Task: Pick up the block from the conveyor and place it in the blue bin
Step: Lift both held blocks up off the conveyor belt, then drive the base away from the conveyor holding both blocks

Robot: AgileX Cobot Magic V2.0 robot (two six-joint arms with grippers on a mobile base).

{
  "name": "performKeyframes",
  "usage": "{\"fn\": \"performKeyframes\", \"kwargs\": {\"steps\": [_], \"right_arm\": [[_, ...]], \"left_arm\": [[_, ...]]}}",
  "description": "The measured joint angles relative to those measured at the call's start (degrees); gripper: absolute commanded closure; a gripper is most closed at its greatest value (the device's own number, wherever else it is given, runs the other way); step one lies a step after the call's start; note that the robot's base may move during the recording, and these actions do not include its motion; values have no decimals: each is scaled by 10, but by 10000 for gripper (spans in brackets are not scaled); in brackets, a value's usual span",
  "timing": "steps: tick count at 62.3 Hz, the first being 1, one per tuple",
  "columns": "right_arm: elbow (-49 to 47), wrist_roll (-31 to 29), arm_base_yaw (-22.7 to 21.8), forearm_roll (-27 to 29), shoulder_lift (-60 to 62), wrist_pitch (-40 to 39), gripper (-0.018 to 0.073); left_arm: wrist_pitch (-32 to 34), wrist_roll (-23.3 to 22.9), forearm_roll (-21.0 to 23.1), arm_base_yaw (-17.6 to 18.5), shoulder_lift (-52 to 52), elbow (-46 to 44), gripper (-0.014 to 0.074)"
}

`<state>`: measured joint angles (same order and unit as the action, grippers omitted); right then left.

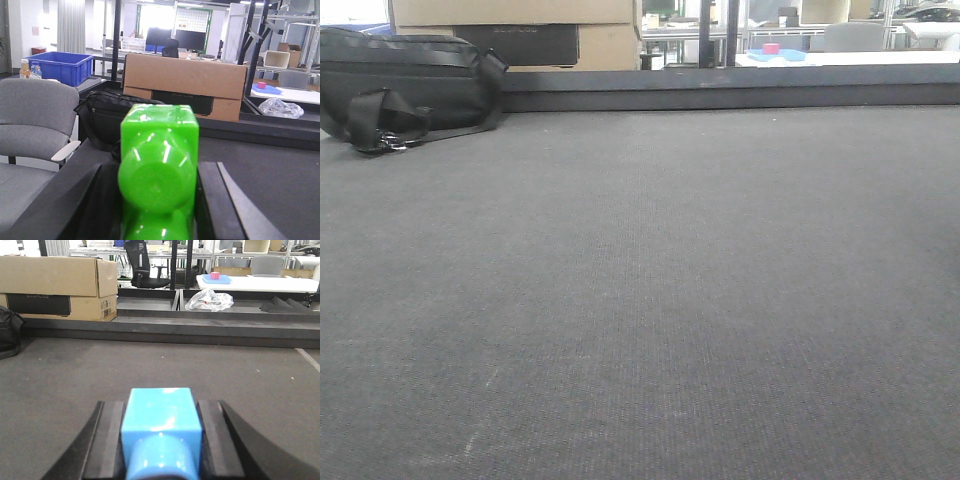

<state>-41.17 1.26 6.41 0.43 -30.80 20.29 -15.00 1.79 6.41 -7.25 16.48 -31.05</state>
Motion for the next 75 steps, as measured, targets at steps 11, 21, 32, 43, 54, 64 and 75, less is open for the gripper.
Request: {"fn": "performKeyframes", "kwargs": {"steps": [11,21,32,43,54,64,75], "right_arm": [[0,0,0,0,0,0,721],[0,0,0,0,0,0,721],[0,0,0,0,0,0,721],[0,0,0,0,0,0,721],[0,0,0,0,0,0,721],[0,0,0,0,0,0,721],[0,0,0,0,0,0,721]], "left_arm": [[0,0,0,0,0,0,708],[1,0,0,0,0,0,708],[1,0,0,0,0,0,708],[1,0,0,0,0,1,708],[1,0,0,0,0,1,708],[1,0,0,0,0,1,708],[1,0,0,0,0,1,708]]}}
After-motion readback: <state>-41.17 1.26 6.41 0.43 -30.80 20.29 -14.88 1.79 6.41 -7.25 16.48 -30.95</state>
